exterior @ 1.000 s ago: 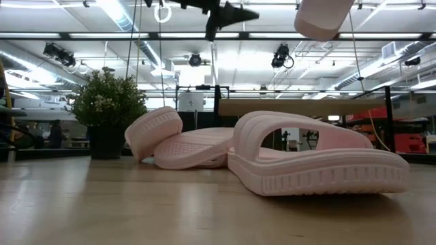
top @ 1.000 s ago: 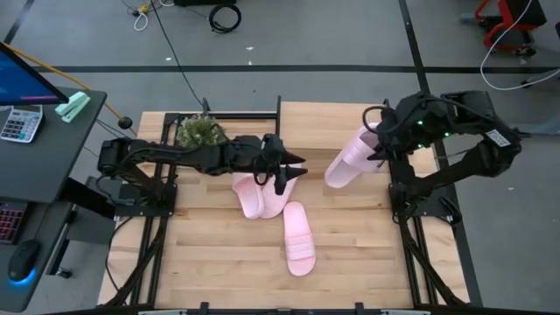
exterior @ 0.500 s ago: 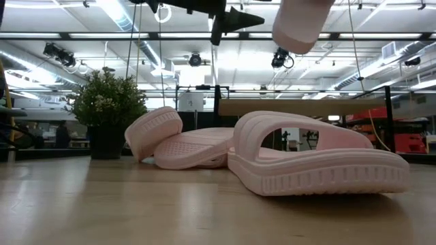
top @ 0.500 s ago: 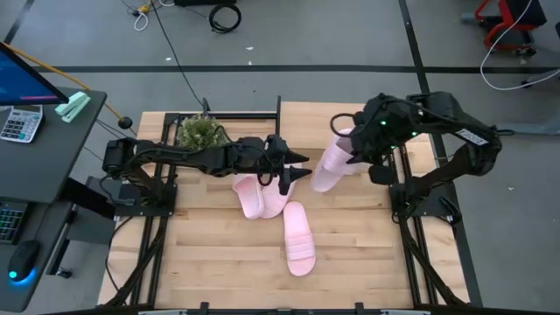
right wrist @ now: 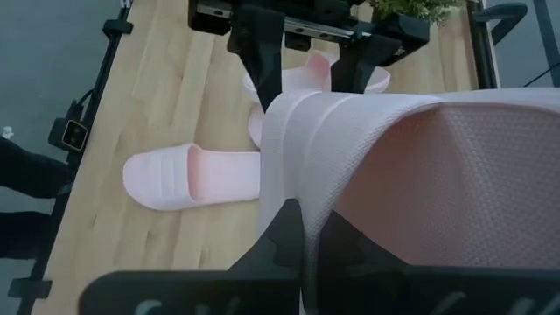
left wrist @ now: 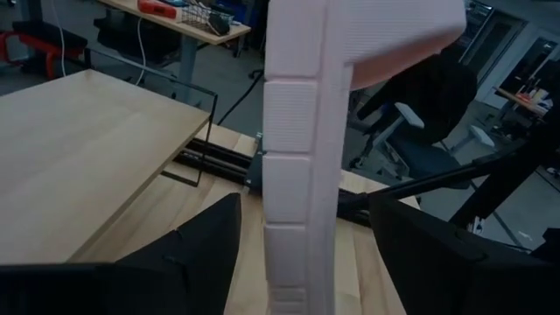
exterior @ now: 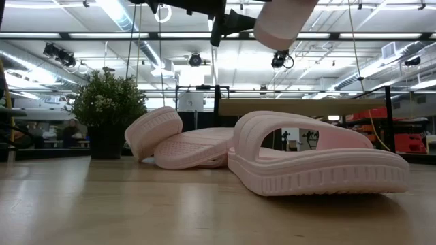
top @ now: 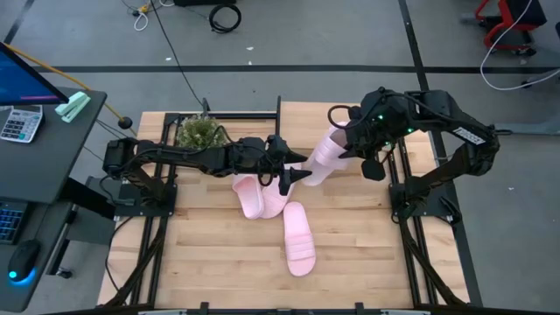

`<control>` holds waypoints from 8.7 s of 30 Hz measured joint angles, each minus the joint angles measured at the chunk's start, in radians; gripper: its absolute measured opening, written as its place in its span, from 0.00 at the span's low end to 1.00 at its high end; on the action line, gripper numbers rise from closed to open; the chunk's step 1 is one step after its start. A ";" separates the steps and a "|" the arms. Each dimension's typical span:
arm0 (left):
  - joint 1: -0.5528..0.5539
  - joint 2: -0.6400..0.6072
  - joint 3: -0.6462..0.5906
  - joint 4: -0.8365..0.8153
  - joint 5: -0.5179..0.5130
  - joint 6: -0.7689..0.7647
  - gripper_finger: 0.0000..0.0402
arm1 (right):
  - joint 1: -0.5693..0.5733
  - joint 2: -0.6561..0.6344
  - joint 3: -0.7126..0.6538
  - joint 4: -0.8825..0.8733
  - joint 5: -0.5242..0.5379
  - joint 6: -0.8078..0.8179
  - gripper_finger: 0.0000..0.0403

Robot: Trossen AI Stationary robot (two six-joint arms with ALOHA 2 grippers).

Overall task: Pick and place slides into the shelf
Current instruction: Put the bottom right pink slide on the shelf, then put the top left pink slide on the shelf

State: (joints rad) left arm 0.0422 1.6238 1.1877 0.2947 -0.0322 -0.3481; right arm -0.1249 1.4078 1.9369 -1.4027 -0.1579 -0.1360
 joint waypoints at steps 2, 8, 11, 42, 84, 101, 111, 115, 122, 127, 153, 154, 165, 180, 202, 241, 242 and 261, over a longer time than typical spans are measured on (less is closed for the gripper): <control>0.000 0.000 0.000 -0.001 0.000 -0.002 0.64 | 0.000 0.000 0.000 0.002 -0.001 0.000 0.02; 0.000 0.005 0.000 0.004 0.000 -0.007 0.57 | 0.000 0.000 0.000 0.048 -0.013 0.004 0.02; 0.000 0.007 0.000 -0.003 0.004 -0.008 0.53 | 0.000 0.000 0.000 0.067 -0.019 0.005 0.02; 0.001 0.015 0.000 0.024 0.004 -0.065 0.19 | 0.004 -0.032 -0.001 0.055 0.017 -0.045 0.52; 0.067 0.302 0.344 0.228 -0.071 -0.744 0.24 | 0.100 -0.247 0.000 -0.019 0.493 -0.027 0.65; 0.072 0.715 0.855 0.052 -0.147 -1.004 0.20 | 0.137 -0.337 0.000 -0.124 0.493 0.073 0.62; 0.082 0.748 0.859 0.061 -0.240 -1.163 0.24 | 0.137 -0.364 0.000 -0.124 0.480 0.083 0.60; 0.098 0.750 0.916 0.027 -0.241 -1.130 0.20 | 0.137 -0.363 0.000 -0.124 0.465 0.083 0.60; 0.128 0.746 0.985 -0.064 -0.233 -1.057 0.20 | 0.137 -0.363 0.000 -0.124 0.463 0.085 0.60; 0.135 0.746 0.986 -0.063 -0.175 -1.073 0.24 | 0.137 -0.363 0.000 -0.124 0.447 0.110 0.60; 0.042 0.847 0.980 -0.032 -0.162 -1.186 0.23 | 0.137 -0.354 0.000 -0.136 0.445 0.167 0.60; 0.042 0.855 0.981 -0.018 -0.163 -1.194 0.23 | 0.137 -0.354 0.000 -0.138 0.444 0.168 0.60; 0.048 0.902 0.981 0.082 -0.134 -1.151 0.21 | 0.137 -0.351 -0.016 -0.168 0.432 0.193 0.60; 0.074 0.904 0.982 0.002 -0.124 -1.103 0.22 | 0.137 -0.348 -0.016 -0.169 0.411 0.225 0.60; 0.108 0.904 0.982 -0.082 -0.124 -1.168 0.26 | 0.137 -0.307 -0.016 -0.168 0.361 0.246 0.60; 0.132 0.903 0.982 -0.106 0.036 -1.238 0.73 | 0.137 -0.307 -0.016 -0.168 0.357 0.250 0.60; 0.132 0.903 0.982 -0.118 0.037 -1.238 0.73 | 0.137 -0.307 -0.016 -0.168 0.355 0.250 0.60; 0.131 0.903 0.982 -0.192 0.102 -1.160 0.73 | 0.137 -0.307 -0.016 -0.168 0.350 0.251 0.60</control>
State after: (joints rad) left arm 0.1730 2.5267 2.1696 0.1032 0.0694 -1.5078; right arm 0.0117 1.1007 1.9205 -1.5711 0.1925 0.1152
